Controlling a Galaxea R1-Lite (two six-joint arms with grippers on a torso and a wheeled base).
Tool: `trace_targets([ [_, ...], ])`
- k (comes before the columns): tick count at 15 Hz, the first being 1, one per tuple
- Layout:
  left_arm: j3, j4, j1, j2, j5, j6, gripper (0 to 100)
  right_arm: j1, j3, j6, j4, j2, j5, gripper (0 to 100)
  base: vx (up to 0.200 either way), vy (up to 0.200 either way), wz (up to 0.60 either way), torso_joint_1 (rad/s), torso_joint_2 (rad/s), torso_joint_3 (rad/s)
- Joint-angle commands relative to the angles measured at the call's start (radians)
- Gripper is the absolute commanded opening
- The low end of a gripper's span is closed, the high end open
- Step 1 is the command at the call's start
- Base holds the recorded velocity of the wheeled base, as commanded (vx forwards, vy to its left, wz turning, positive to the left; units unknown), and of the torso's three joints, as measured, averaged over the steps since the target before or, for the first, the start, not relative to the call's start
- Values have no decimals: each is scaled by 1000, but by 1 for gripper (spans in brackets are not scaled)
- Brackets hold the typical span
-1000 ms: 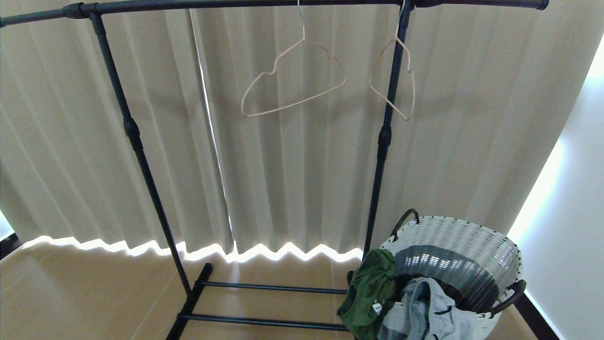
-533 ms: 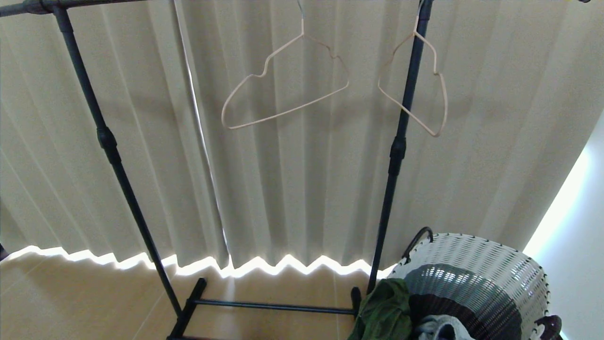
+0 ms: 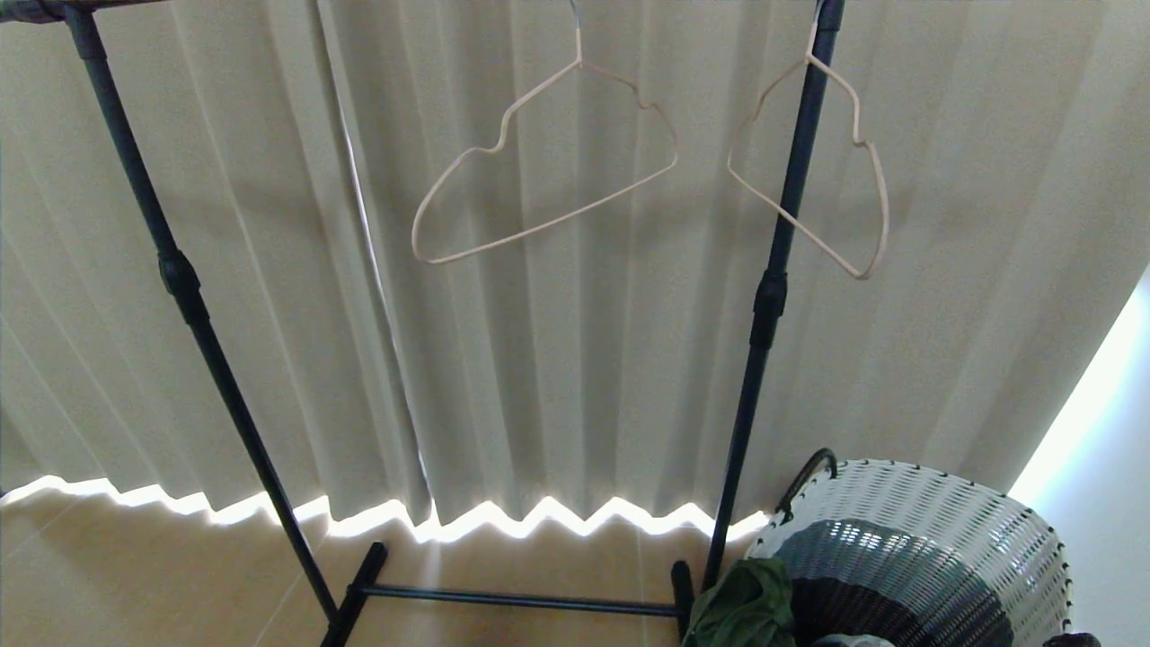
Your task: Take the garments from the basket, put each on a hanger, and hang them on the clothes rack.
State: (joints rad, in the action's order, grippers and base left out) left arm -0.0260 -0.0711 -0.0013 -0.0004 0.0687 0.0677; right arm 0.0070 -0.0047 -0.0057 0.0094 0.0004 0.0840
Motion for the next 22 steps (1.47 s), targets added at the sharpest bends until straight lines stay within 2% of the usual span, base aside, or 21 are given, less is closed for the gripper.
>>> trace_targets([
  [1, 0, 1, 0, 0, 0, 0, 100, 1, 0, 0, 0, 0, 0, 100, 0, 200, 0, 2, 2, 2],
  [8, 0, 1, 0, 0, 0, 0, 100, -1, 0, 0, 0, 0, 0, 100, 0, 200, 0, 1, 6, 3],
  [13, 0, 1, 0, 0, -1, 0, 100, 1, 0, 26, -5, 0, 2, 100, 0, 0, 0, 0, 0, 0],
  [19, 0, -1, 0, 0, -1, 0, 100, 1, 0, 18, -3, 0, 3, 100, 0, 0, 0, 0, 0, 0],
  [20, 0, 1, 0, 0, -1, -2, 100, 1, -1, 0, 0, 0, 0, 100, 0, 0, 0, 0, 0, 0],
  [22, 0, -1, 1, 0, -1, -26, 100, 8, -66, -161, 55, 29, -33, 100, 0, 0, 0, 0, 0, 0],
])
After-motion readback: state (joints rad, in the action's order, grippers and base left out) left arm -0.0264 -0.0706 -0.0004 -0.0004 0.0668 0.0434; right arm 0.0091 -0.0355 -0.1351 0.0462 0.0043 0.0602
